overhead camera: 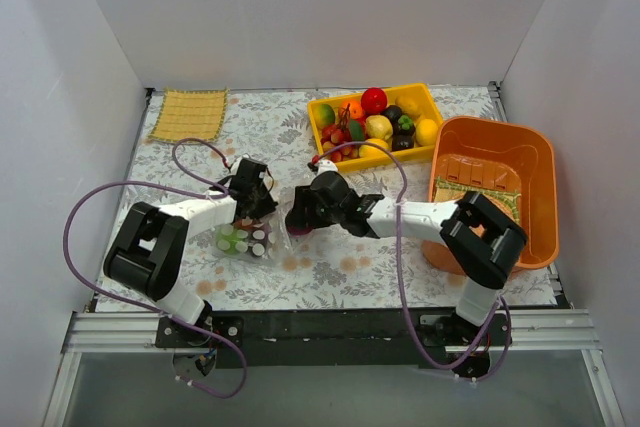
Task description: Open the zip-top bag and remove the fake food
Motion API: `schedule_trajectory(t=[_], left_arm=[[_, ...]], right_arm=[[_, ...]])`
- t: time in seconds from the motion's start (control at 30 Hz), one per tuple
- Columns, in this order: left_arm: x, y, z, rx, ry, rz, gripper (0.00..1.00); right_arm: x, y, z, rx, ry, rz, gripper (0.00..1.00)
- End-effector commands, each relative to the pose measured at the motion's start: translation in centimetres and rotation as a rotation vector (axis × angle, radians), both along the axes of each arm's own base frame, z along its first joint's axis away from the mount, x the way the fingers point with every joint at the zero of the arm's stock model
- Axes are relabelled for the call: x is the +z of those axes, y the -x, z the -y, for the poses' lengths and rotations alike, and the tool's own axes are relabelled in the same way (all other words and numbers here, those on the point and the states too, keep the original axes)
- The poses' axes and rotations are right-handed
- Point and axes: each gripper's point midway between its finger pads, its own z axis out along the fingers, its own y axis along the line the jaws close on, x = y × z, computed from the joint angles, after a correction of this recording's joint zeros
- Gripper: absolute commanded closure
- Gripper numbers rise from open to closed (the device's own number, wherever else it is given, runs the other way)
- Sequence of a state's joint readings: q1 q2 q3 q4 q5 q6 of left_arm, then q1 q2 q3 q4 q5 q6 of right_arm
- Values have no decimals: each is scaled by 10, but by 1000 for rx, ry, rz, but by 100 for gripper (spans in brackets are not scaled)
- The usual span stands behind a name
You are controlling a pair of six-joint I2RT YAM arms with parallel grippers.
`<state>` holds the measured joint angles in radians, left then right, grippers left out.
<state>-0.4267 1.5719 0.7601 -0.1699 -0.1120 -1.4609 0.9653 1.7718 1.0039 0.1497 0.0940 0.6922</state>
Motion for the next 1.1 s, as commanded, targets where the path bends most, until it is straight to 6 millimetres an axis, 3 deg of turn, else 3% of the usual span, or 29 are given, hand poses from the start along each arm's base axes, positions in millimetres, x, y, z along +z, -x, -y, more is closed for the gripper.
schedule_trajectory(t=[0.0,0.03,0.2,0.3,0.33,0.4,0.43,0.47,0.5,0.53,0.57,0.6,0.63,0.7,0.73,0.77,0.87,1.0,1.07], left_arm=[[3,2,-12,42,24,-2,100],[5,1,-11,43,32,2,100],[12,-3,-4,35,71,11,100],[21,-7,1,21,94,27,100],[26,-8,4,12,109,35,100],[35,-9,6,1,116,53,100],[38,-9,8,-9,123,55,100],[44,-12,9,-17,125,65,100],[50,-12,10,-21,129,73,100],[53,-13,10,-30,127,81,99],[59,-16,11,-34,128,91,98],[64,-17,11,-38,129,102,95],[69,-18,12,-43,128,112,94],[78,-17,18,-69,158,115,89],[83,-17,20,-77,168,125,89],[87,-16,21,-83,174,128,88],[98,-14,22,-103,183,147,86],[113,-14,23,-128,178,165,84],[121,-14,24,-138,178,175,83]], right_arm=[[39,-12,27,-67,64,115,87],[38,-9,36,-73,101,105,88],[76,-25,72,-138,152,190,90],[99,-53,95,-188,143,219,90],[104,-74,114,-223,156,233,90],[122,-99,124,-237,135,257,90],[130,-122,144,-279,156,285,90],[125,-137,153,-303,186,288,89],[142,-156,156,-329,172,323,89],[145,-175,173,-375,180,330,90],[135,-189,179,-393,207,317,89],[138,-202,185,-419,209,328,89],[155,-222,197,-467,199,365,89],[146,-250,211,-528,243,370,89],[166,-269,223,-569,226,401,89],[150,-283,228,-588,253,378,89],[149,-318,242,-644,286,386,89],[141,-348,258,-711,368,395,89],[123,-357,267,-726,395,370,87]])
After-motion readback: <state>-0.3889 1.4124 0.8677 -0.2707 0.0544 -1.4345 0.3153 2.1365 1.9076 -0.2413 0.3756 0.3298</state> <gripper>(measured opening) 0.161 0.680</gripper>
